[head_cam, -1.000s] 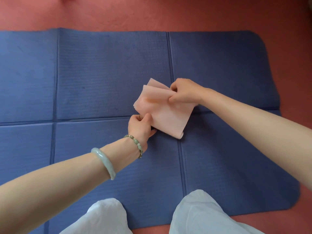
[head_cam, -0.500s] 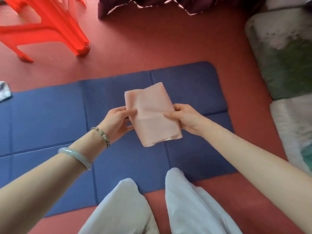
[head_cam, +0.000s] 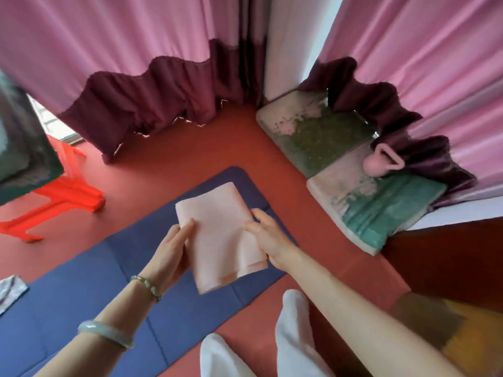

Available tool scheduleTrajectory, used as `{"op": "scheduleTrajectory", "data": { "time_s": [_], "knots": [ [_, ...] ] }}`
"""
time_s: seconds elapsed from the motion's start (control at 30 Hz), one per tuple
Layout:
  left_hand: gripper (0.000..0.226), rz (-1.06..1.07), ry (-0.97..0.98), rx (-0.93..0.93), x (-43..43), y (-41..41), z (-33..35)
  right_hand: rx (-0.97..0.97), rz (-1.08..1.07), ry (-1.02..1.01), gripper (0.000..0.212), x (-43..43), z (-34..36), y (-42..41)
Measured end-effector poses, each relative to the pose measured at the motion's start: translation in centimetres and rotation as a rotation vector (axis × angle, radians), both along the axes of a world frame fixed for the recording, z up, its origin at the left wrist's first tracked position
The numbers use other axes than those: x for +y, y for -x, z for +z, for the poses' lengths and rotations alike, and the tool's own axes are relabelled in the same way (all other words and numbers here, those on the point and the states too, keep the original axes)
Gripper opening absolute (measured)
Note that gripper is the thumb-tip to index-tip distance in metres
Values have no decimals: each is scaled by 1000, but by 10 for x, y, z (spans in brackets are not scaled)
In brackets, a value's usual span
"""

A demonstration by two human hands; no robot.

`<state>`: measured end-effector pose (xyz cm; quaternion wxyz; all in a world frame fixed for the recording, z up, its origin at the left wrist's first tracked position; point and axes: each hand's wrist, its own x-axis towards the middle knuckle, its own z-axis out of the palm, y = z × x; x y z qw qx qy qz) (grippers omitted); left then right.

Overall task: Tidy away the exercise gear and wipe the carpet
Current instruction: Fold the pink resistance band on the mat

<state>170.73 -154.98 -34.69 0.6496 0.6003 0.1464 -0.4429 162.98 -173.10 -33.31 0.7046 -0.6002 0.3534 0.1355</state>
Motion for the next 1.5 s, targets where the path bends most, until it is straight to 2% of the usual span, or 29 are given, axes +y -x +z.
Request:
{"op": "scheduleTrajectory", "data": {
  "time_s": [0.07,0.17,0.27,0.4,0.47,0.57,0.6,0.67,0.8,1.0,1.17,1.23,1.33,1.4,1.5],
  "knots": [
    [56,-135,27,-20,-33,0,15,-5,-102,3,40,-33,8,15],
    [60,-239,35,-33,-92,7,25,10,-202,16,25,-85,13,43],
    [65,-279,7,-39,-160,20,18,26,-309,26,42,-143,-5,71],
    [62,-267,-43,-27,-258,34,-4,18,-319,27,24,-223,-21,98],
    [60,-302,-66,-16,-309,44,-13,47,-323,79,25,-266,-27,115],
    [58,-367,-87,-35,-384,56,-27,51,-425,89,14,-329,-36,136],
    [57,-398,-98,-53,-408,59,-31,63,-471,96,11,-347,-39,141],
    [52,-454,-107,-113,-453,62,-40,106,-539,74,18,-380,-45,150],
    [29,-637,-176,-328,-523,57,-64,197,-621,46,17,-427,-80,152],
    [29,-828,-216,-411,-600,30,-108,224,-813,-145,23,-477,-121,131],
    [32,-872,-260,-425,-648,9,-176,294,-942,-138,17,-510,-191,104],
    [28,-923,-301,-446,-664,1,-214,334,-969,-96,18,-518,-236,96],
    [35,-1008,-312,-424,-686,-2,-284,368,-976,-10,18,-528,-333,98],
    [42,-1007,-320,-511,-693,-3,-319,399,-994,7,14,-535,-371,94],
    [33,-952,-358,-551,-708,0,-384,406,-1037,-26,20,-554,-422,80]
  ]
}}
